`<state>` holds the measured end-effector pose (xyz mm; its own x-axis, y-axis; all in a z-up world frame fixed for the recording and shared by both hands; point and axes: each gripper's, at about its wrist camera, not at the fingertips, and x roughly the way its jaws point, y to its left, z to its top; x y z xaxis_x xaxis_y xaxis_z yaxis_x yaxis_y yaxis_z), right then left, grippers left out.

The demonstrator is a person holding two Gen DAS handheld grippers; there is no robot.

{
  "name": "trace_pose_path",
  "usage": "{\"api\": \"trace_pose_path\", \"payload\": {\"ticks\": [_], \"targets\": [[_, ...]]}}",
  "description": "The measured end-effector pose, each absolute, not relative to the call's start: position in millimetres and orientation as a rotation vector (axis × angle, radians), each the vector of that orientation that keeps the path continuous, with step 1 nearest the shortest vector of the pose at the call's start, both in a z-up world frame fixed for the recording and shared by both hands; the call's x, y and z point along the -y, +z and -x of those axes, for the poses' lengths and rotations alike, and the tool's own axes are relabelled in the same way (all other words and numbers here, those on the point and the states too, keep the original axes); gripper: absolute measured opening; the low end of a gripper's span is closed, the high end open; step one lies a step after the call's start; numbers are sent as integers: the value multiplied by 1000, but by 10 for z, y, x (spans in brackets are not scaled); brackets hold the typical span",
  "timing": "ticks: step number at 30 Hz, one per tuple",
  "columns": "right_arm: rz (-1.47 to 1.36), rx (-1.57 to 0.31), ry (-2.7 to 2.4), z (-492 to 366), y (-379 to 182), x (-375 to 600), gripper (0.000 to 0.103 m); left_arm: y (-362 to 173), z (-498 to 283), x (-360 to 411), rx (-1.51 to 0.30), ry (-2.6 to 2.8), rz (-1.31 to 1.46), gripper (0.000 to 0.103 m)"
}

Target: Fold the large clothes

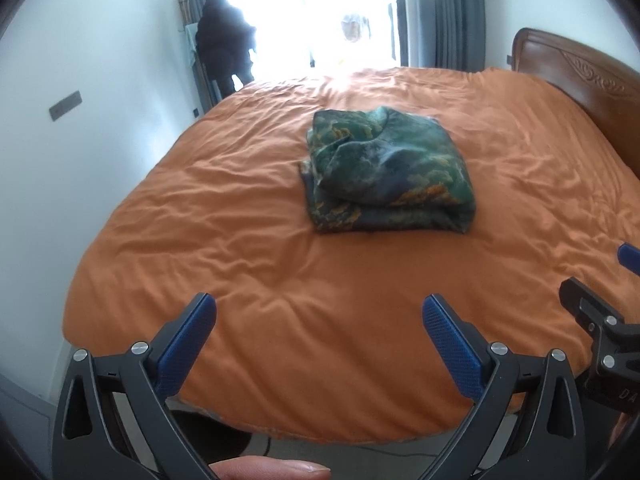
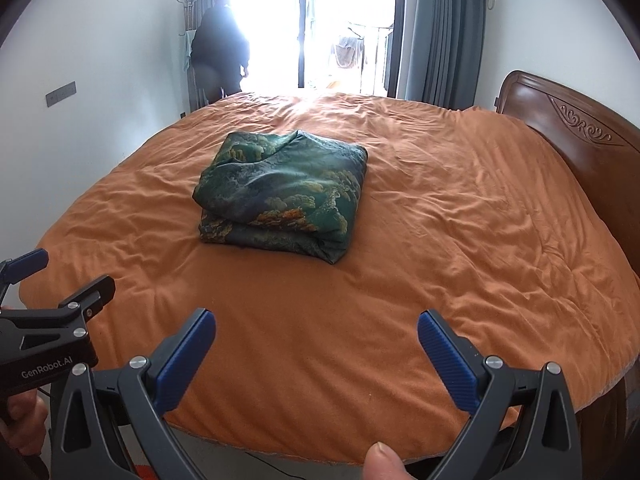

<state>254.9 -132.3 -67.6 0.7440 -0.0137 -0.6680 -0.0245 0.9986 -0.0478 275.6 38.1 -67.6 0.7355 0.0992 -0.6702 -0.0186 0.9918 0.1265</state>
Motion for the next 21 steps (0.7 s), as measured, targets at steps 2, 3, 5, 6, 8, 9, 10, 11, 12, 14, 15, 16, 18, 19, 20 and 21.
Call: {"api": "trace_pose_path", "payload": {"ticks": [2,3,5,6,8,9,10,11,12,14,15,16,18,19,20,21], "targets": [[61,-736,0,-2552,-696,1313,103,-691,-2761,-384,-746,66,-115,102],[60,-740,-2,-2555,-705,1315,103,-700,-2763,-384,-749,66,-115,102],[54,-745,-4,-2556,-716,1328,103,-714,-2766,-387,-753,67,-113,102],[53,-746,-6,-2554,-722,1335,103,-721,-2767,-385,-754,67,-115,102],[51,-750,-7,-2546,-734,1348,103,-735,-2766,-390,-758,69,-114,102],[50,-752,-7,-2543,-741,1350,103,-739,-2767,-389,-761,67,-113,102],[48,-754,-7,-2537,-747,1358,103,-741,-2767,-386,-762,65,-114,102],[46,-754,-8,-2537,-754,1363,103,-740,-2767,-384,-763,64,-116,102],[46,-757,-9,-2537,-761,1368,103,-738,-2764,-380,-762,65,-116,102],[49,-763,-13,-2538,-778,1374,103,-735,-2761,-378,-761,61,-113,102],[51,-763,-16,-2537,-783,1379,103,-734,-2755,-379,-758,52,-108,102],[53,-763,-20,-2537,-790,1380,103,-734,-2744,-381,-757,38,-101,102],[49,-767,-23,-2538,-806,1384,103,-737,-2728,-392,-761,29,-83,103],[46,-771,-23,-2540,-816,1384,103,-737,-2727,-393,-760,37,-82,102],[45,-773,-23,-2539,-821,1383,103,-740,-2723,-386,-758,47,-92,102],[45,-776,-23,-2540,-824,1379,103,-737,-2718,-382,-753,53,-102,102]]}}
